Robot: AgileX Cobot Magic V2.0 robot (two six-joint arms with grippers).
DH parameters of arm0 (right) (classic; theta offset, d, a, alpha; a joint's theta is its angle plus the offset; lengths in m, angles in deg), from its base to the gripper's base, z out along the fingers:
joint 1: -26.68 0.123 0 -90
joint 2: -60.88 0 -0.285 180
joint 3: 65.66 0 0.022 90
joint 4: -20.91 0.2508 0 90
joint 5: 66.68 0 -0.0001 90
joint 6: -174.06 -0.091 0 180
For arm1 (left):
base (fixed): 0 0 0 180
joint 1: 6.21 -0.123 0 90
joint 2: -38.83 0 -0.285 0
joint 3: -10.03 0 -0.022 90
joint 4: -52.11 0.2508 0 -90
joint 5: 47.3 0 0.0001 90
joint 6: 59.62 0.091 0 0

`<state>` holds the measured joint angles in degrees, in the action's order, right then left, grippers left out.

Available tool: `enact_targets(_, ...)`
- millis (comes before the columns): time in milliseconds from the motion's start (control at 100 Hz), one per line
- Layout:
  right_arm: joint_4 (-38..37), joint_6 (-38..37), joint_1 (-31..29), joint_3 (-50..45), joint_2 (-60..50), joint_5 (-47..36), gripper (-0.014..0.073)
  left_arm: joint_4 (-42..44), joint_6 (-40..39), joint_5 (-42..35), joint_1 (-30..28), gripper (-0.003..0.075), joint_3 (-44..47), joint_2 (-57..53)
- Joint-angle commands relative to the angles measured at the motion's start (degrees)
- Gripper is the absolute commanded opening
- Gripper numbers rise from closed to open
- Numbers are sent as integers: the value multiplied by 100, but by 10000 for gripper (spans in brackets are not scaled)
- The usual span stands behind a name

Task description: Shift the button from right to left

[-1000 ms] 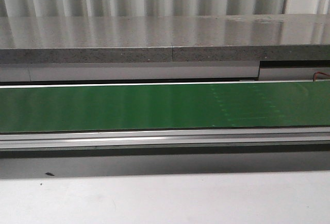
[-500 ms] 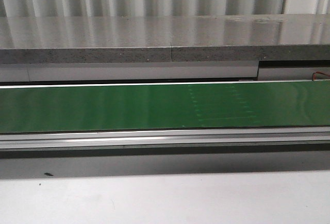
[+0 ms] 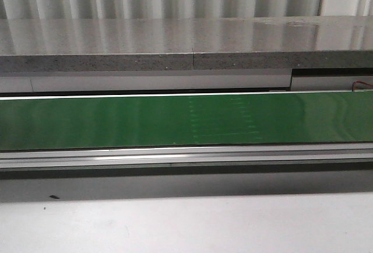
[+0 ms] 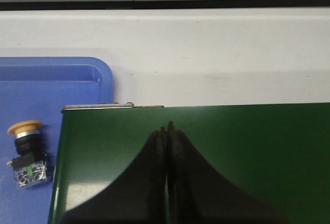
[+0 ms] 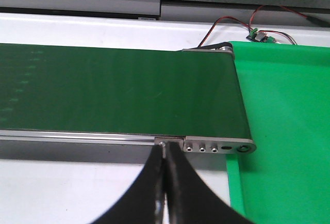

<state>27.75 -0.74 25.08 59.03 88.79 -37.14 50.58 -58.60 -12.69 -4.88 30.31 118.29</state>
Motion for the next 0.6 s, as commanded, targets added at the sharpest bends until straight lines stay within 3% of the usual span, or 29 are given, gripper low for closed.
enact_targets(0, 25, 47, 15, 145, 7, -448, -50, -65, -65, -651, 223, -20, 232, -535)
enact_targets(270, 25, 47, 15, 145, 7, -448, -50, -65, -65, -1287, 692, -20, 1383, -1741)
enact_targets(590, 25, 47, 15, 145, 7, -448, -50, -65, -65, -1878, 703, -21, 2618, -3546)
